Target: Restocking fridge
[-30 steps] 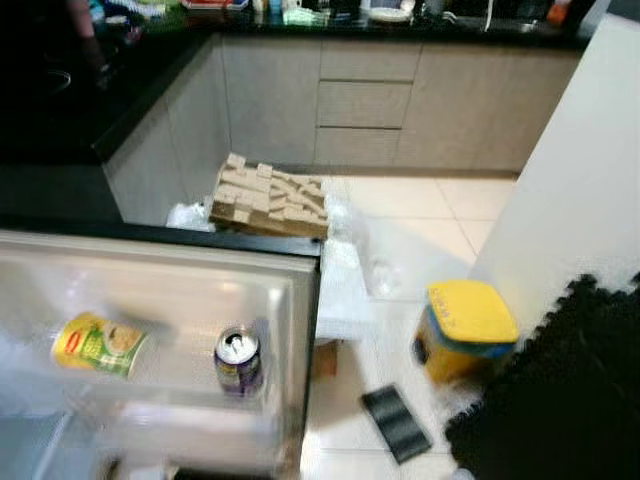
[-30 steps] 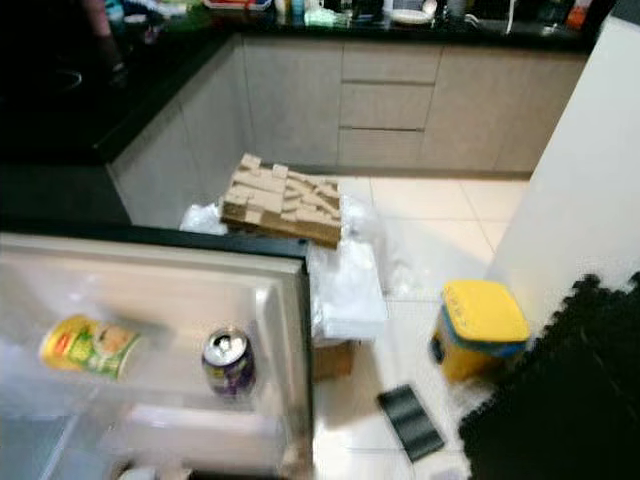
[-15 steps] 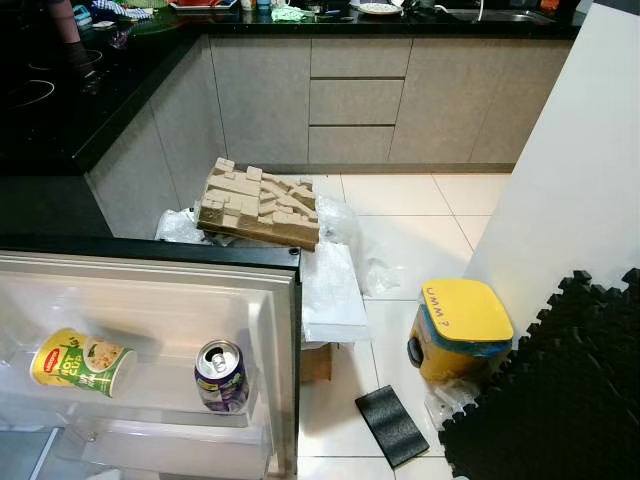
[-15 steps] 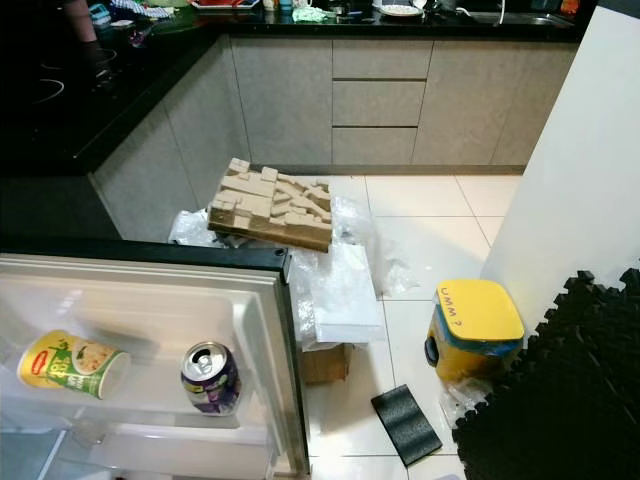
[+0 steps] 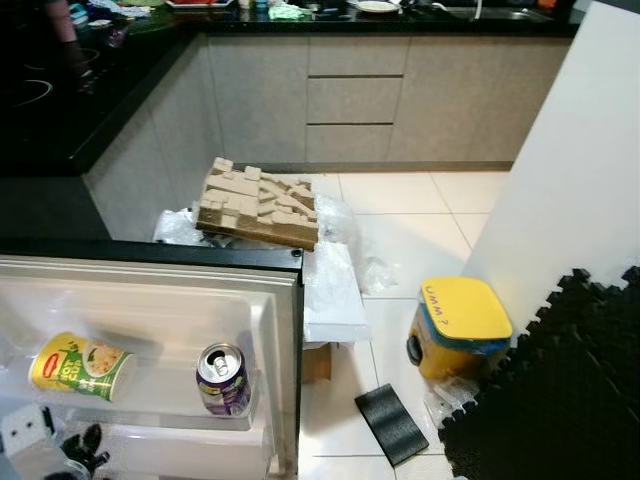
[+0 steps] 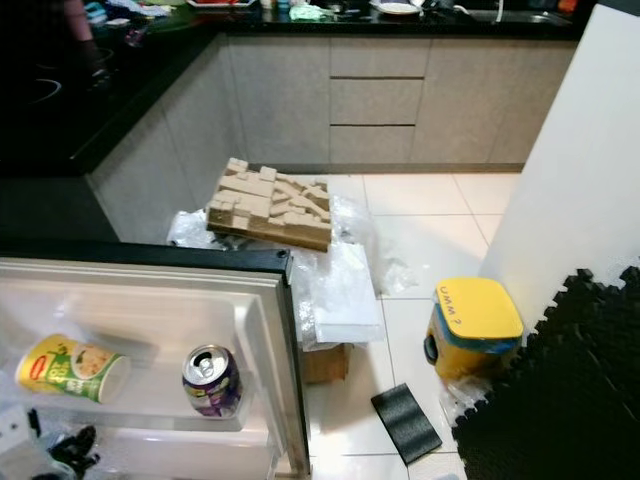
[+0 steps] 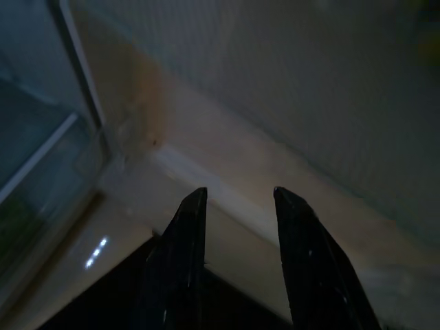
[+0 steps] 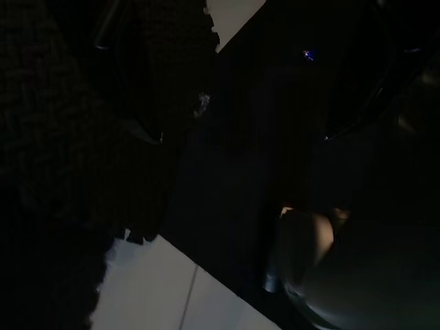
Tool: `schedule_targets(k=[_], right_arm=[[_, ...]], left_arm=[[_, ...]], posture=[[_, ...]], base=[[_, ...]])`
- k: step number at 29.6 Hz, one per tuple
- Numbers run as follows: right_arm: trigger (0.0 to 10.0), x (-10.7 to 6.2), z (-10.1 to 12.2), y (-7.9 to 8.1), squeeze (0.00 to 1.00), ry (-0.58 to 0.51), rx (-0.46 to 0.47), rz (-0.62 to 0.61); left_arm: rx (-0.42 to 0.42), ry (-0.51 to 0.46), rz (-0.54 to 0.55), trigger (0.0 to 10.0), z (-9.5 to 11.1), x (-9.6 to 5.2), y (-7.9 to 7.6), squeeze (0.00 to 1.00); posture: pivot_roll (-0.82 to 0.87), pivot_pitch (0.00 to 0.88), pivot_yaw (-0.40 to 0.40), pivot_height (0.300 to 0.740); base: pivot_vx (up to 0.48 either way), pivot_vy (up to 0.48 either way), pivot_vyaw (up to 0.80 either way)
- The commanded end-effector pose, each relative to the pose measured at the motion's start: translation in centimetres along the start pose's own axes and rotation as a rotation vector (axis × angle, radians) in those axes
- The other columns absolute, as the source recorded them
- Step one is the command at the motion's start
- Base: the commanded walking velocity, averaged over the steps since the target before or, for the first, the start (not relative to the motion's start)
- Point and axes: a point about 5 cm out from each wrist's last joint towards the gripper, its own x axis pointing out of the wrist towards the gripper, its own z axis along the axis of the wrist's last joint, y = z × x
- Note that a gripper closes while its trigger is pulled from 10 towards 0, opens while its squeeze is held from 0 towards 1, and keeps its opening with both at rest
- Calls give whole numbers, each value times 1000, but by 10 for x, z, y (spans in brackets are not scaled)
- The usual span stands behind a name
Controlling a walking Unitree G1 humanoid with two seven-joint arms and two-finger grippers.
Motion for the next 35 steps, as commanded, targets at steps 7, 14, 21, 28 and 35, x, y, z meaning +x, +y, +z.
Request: schedule_targets(k=[7,14,21,28,35], right_arm=[[10000,1,0,5,0,2,9,10],[10000,1,0,6,0,1,15,10],[10000,1,-2,6,0,5,17,13],[10000,1,-2,6,0,6,19,11],[10000,1,-1,6,0,4,18,12]], left_arm=[[124,-109,18,10000,58,-5,32,0],[144,-11,151,10000,44,-18,52,0],[164,79,274,10000,28,-31,67,0],[126,-96,424,10000,66,-41,89,0],[86,-393,191,10000,136,-32,76,0]], posture=[[-40,0,21,740],[-41,0,25,740],[-44,0,25,740],[-43,0,24,740],[-43,0,24,740]], base=[[0,0,0],[0,0,0],[0,0,0],[0,0,0],[0,0,0]])
